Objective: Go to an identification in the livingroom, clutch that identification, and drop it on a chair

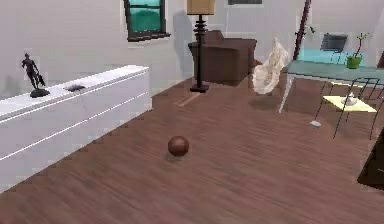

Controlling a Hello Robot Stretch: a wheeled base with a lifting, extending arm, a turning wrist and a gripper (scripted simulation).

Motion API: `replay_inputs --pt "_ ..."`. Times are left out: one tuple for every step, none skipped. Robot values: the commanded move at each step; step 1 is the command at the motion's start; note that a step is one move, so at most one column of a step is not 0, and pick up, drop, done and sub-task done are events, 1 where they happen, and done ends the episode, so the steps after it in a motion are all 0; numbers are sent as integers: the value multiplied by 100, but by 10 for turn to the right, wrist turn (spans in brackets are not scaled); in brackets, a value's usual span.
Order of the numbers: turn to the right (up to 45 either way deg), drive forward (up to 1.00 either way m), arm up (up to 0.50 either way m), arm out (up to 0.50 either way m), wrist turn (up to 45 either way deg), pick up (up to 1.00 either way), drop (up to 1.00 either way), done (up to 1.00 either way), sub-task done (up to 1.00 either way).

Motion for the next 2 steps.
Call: replay_inputs --pt "360 0 0 0 0 0 0 0 0" --pt "0 25 0 0 0 0 0 0 0"
